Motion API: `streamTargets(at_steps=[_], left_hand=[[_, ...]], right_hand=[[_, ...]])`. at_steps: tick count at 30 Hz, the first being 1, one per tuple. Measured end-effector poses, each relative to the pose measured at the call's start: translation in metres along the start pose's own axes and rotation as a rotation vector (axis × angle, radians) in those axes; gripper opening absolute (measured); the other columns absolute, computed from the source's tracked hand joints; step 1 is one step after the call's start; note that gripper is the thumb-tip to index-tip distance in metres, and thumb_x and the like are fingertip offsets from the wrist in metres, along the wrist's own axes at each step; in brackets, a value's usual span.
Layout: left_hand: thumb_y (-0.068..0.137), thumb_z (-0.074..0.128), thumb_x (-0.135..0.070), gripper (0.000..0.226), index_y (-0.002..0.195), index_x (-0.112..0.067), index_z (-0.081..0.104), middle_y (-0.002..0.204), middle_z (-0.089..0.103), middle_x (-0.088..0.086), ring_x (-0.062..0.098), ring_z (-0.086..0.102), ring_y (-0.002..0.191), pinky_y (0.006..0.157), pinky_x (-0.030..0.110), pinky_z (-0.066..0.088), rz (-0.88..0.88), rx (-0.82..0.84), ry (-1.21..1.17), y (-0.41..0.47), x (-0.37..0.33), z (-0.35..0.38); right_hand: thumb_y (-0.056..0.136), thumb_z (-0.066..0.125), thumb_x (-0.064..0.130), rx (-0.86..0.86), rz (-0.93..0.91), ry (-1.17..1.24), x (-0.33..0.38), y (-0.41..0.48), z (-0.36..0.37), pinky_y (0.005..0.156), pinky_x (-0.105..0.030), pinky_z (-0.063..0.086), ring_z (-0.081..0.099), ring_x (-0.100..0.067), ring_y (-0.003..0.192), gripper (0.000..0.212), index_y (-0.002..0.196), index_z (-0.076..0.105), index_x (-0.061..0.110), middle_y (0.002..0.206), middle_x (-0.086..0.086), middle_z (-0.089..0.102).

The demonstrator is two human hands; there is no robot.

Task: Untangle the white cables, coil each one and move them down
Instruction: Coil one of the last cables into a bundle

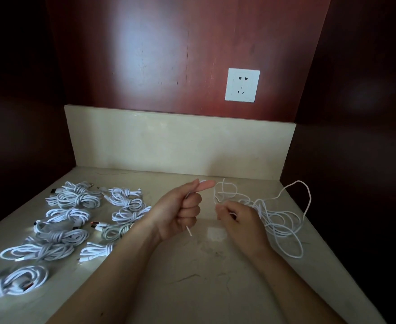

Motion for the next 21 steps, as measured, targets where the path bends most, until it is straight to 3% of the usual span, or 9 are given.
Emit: streamTargets(at_steps=[4, 7, 11, 13, 15, 16, 18, 21], left_hand=[[0.088, 0.049, -0.029, 0.032, 0.114, -0.015, 0.063, 0.048, 0.025, -0.009, 0.002, 0.019, 0.037, 0.036, 0.014, 0.013, 0.080, -0.001, -0.094, 0.006, -0.001, 0.000], [0.100, 0.045, -0.027, 0.030, 0.117, -0.014, 0.065, 0.065, 0.043, -0.007, 0.003, 0.035, 0.047, 0.041, 0.014, 0.029, 0.207, -0.123, -0.145, 0.009, -0.003, -0.009], [0.102, 0.045, -0.027, 0.029, 0.107, -0.015, 0.070, 0.098, 0.063, -0.005, 0.009, 0.058, 0.080, 0.072, 0.021, 0.049, 0.321, -0.279, -0.108, 0.010, -0.005, -0.018], [0.104, 0.040, -0.022, 0.028, 0.105, -0.011, 0.066, 0.103, 0.068, 0.002, 0.015, 0.066, 0.091, 0.083, 0.029, 0.052, 0.349, -0.271, -0.184, 0.009, -0.008, -0.019], [0.105, 0.037, -0.020, 0.028, 0.102, -0.010, 0.063, 0.098, 0.071, 0.005, 0.019, 0.070, 0.087, 0.089, 0.036, 0.053, 0.360, -0.285, -0.247, 0.008, -0.010, -0.020], [0.105, 0.038, -0.020, 0.027, 0.099, -0.010, 0.062, 0.091, 0.070, 0.004, 0.019, 0.069, 0.077, 0.085, 0.038, 0.055, 0.364, -0.305, -0.264, 0.007, -0.011, -0.021], [0.105, 0.039, -0.020, 0.026, 0.094, -0.012, 0.060, 0.079, 0.061, 0.003, 0.015, 0.057, 0.055, 0.062, 0.032, 0.057, 0.373, -0.356, -0.221, 0.004, -0.012, -0.022], [0.106, 0.034, -0.028, 0.026, 0.099, -0.016, 0.055, 0.078, 0.050, 0.004, 0.011, 0.039, 0.042, 0.044, 0.022, 0.040, 0.388, -0.391, -0.018, 0.004, -0.011, -0.022]], right_hand=[[0.093, 0.050, 0.047, 0.033, -0.034, -0.019, 0.004, -0.001, 0.000, 0.066, -0.038, 0.050, 0.060, -0.010, 0.066, 0.035, 0.078, 0.066, 0.020, 0.070, 0.004, 0.065], [0.098, 0.052, 0.037, 0.080, -0.106, -0.049, 0.012, -0.003, 0.003, 0.061, -0.033, 0.045, 0.054, -0.008, 0.059, 0.022, 0.096, 0.071, 0.026, 0.064, 0.009, 0.060], [0.102, 0.046, 0.031, 0.199, -0.196, -0.128, 0.024, -0.009, 0.011, 0.057, -0.020, 0.036, 0.049, 0.000, 0.056, 0.032, 0.131, 0.059, 0.035, 0.062, 0.026, 0.053], [0.103, 0.043, 0.030, 0.246, -0.219, -0.185, 0.027, -0.010, 0.013, 0.061, -0.022, 0.036, 0.050, -0.001, 0.061, 0.036, 0.136, 0.054, 0.036, 0.064, 0.018, 0.054], [0.102, 0.039, 0.034, 0.298, -0.234, -0.223, 0.029, -0.013, 0.016, 0.071, -0.028, 0.043, 0.059, -0.009, 0.076, 0.040, 0.140, 0.049, 0.038, 0.082, 0.008, 0.065], [0.101, 0.037, 0.035, 0.317, -0.244, -0.232, 0.030, -0.015, 0.017, 0.075, -0.030, 0.046, 0.062, -0.014, 0.083, 0.041, 0.141, 0.047, 0.039, 0.090, 0.004, 0.068], [0.101, 0.038, 0.034, 0.340, -0.274, -0.227, 0.034, -0.018, 0.019, 0.077, -0.033, 0.049, 0.062, -0.016, 0.084, 0.041, 0.141, 0.043, 0.042, 0.092, 0.004, 0.069], [0.102, 0.040, 0.032, 0.347, -0.309, -0.226, 0.041, -0.019, 0.021, 0.074, -0.032, 0.047, 0.061, -0.014, 0.081, 0.041, 0.141, 0.041, 0.043, 0.091, 0.003, 0.068]])
Point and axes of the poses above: each hand's wrist, its own y-axis towards the middle knuckle, its own z-axis out of the palm, x = y × z, the point moved 5 cm from there along y, towards the middle knuckle
